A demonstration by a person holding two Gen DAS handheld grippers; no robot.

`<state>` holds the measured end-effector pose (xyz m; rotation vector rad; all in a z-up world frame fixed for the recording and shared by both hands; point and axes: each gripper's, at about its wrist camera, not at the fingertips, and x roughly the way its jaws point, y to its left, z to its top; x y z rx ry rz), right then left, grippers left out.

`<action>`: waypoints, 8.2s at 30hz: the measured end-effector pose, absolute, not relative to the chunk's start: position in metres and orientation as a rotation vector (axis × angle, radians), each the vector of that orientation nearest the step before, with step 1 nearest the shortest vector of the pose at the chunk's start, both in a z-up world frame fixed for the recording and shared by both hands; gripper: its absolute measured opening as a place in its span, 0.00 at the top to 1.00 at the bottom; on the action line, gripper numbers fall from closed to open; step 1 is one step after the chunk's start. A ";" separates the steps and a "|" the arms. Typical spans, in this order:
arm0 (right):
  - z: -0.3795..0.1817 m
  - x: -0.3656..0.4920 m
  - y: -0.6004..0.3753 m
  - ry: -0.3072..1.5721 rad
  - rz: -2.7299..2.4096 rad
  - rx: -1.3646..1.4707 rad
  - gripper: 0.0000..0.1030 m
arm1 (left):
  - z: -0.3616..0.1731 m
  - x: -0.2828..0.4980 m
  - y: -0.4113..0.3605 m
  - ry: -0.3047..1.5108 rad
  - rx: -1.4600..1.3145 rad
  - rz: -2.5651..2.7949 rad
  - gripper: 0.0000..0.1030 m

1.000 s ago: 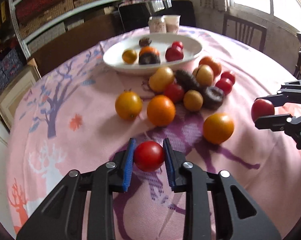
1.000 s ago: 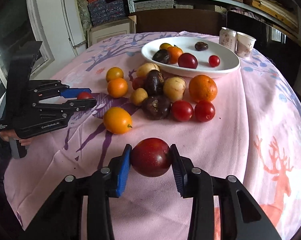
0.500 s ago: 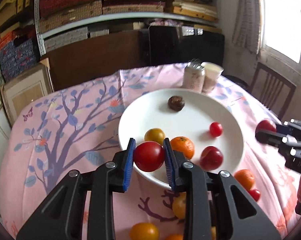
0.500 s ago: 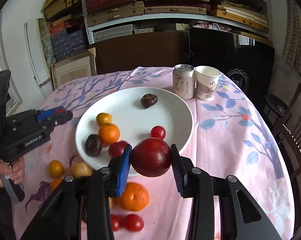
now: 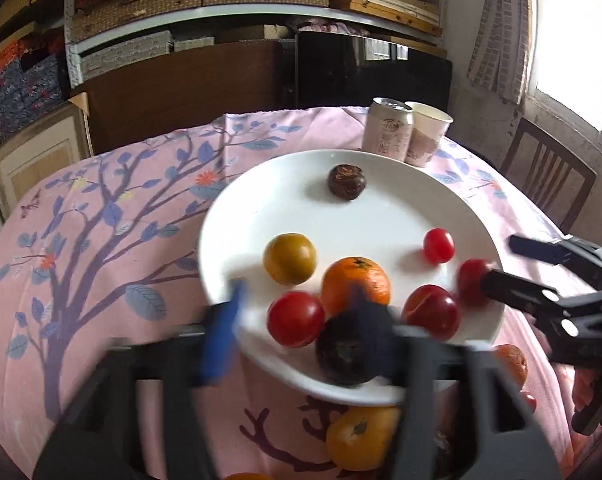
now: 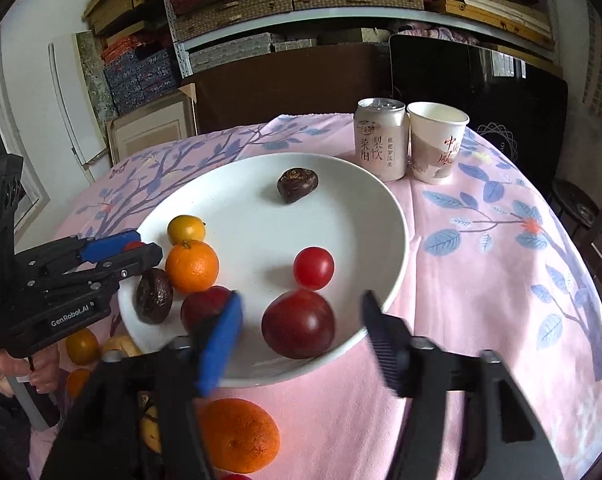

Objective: Organize fruits

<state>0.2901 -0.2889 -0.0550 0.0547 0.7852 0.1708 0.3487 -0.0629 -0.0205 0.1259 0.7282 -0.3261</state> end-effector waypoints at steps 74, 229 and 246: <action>-0.061 0.157 -0.276 0.839 0.273 -0.010 0.73 | -0.051 0.178 -0.029 0.822 0.354 -0.673 0.88; -0.069 0.244 -0.300 0.851 0.339 -0.016 0.05 | -0.037 0.216 -0.061 0.822 0.341 -0.483 0.04; -0.086 0.239 -0.297 0.931 0.473 0.252 0.54 | -0.056 0.214 -0.057 0.822 0.261 -0.683 0.76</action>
